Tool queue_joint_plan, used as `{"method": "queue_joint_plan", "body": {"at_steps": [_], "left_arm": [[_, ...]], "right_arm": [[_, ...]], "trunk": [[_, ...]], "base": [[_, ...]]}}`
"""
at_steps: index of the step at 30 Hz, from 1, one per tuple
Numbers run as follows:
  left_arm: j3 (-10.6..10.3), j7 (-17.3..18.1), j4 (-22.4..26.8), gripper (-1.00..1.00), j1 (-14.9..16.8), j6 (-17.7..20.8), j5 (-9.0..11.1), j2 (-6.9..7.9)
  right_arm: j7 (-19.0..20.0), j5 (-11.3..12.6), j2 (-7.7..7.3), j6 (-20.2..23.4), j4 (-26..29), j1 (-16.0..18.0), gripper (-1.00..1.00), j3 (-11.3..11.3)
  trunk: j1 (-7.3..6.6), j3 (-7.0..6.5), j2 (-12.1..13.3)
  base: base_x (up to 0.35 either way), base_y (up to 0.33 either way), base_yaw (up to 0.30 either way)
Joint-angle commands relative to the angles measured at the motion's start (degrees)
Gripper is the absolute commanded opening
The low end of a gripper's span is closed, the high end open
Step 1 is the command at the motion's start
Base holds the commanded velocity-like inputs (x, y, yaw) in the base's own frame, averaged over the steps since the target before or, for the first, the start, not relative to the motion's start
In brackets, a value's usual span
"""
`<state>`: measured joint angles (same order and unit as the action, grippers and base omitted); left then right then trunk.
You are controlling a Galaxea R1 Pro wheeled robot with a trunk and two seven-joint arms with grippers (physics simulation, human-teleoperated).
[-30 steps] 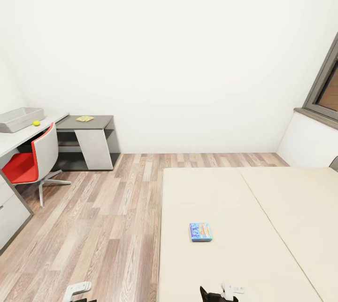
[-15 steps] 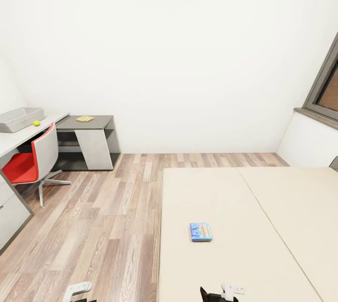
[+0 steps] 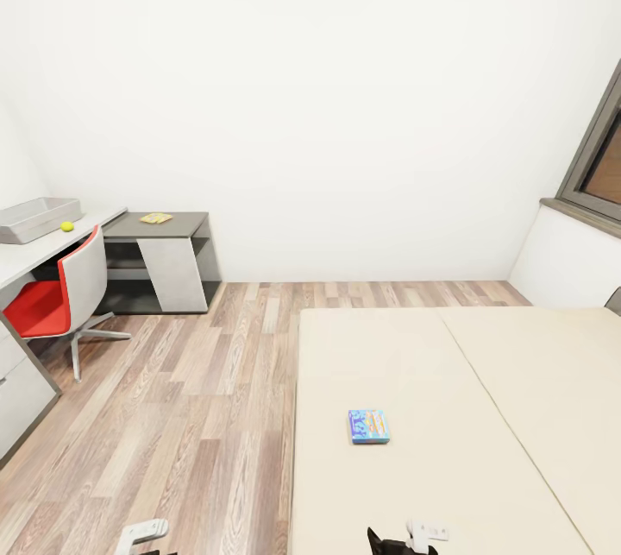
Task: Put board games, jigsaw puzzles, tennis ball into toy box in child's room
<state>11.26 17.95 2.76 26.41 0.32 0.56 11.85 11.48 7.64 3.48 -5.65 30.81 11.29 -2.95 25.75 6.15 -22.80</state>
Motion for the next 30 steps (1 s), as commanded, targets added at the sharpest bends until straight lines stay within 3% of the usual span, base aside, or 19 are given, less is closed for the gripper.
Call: {"method": "queue_joint_plan", "body": {"at_steps": [1,30], "left_arm": [[0.26,0.24,-0.04,1.0,0.05,0.03,0.05,0.01],[0.26,0.24,-0.04,1.0,0.04,0.03,0.05,0.1]], "right_arm": [[0.53,0.52,0.05,-0.11,-0.05,0.05,1.0,-0.31],[-0.84,0.36,0.12,-0.06,-0.14,0.05,1.0,-0.3]], "trunk": [[0.03,0.12,-0.12],[0.03,0.12,-0.12]], "base": [[0.0,0.0,0.0],[0.0,0.0,0.0]]}}
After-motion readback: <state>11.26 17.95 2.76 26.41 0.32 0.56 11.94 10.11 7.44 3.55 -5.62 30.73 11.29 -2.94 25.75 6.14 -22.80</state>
